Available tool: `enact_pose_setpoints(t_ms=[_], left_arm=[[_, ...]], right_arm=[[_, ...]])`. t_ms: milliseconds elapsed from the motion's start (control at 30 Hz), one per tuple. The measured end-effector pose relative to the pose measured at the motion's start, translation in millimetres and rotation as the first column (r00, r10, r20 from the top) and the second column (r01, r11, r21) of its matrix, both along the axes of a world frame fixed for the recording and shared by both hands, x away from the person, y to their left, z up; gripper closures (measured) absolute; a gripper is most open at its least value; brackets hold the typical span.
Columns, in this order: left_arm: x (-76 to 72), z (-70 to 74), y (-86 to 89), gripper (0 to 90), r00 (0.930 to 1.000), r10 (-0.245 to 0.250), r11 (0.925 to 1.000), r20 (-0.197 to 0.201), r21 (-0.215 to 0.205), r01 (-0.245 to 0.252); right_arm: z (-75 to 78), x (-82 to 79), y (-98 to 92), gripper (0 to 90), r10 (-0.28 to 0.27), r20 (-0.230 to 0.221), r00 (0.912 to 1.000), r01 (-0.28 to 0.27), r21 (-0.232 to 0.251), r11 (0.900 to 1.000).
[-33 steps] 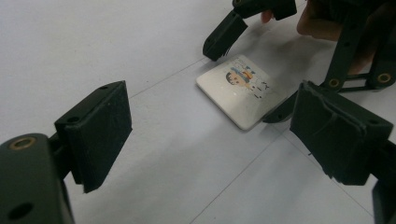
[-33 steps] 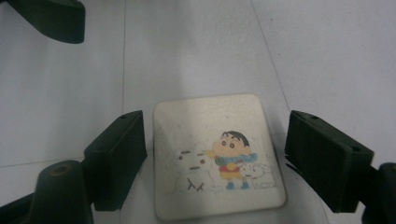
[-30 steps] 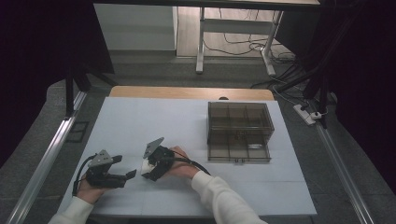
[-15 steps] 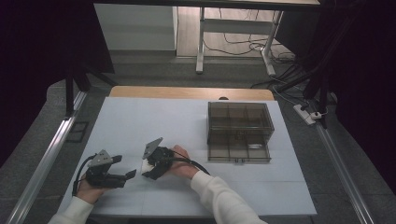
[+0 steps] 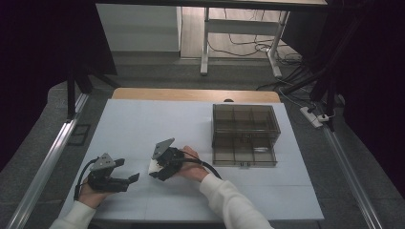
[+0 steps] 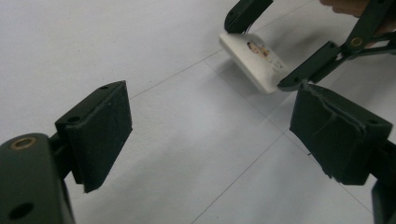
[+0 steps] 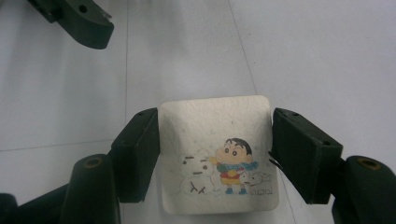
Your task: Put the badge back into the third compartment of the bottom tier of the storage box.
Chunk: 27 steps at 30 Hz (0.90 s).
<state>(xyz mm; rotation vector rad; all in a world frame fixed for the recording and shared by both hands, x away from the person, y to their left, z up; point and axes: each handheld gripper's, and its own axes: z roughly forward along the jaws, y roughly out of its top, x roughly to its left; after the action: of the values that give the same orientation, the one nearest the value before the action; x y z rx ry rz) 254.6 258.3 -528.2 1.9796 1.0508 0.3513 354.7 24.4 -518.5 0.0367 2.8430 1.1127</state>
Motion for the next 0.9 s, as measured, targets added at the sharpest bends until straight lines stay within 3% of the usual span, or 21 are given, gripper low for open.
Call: enact_pose_setpoints(t_ms=[233,533,900], left_arm=[[-0.2,0.1,-0.2,12.6,1.0000,0.001,1.0000,0.001,0.001,-0.001],[0.3,-0.2,0.0,12.6,1.0000,0.002,1.0000,0.000,0.003,-0.002],[0.8,-0.5,-1.4,12.6,1.0000,0.001,1.0000,-0.001,0.009,-0.001]], right_arm=[[7.4,0.1,-14.2,33.3,-0.019,0.019,0.9996,0.019,0.018,1.000],[14.9,-2.2,-33.0,33.3,-0.040,0.065,0.9971,0.040,0.000,0.999],[26.5,-7.8,-65.6,33.3,-0.099,0.065,0.9930,0.096,0.048,0.994]])
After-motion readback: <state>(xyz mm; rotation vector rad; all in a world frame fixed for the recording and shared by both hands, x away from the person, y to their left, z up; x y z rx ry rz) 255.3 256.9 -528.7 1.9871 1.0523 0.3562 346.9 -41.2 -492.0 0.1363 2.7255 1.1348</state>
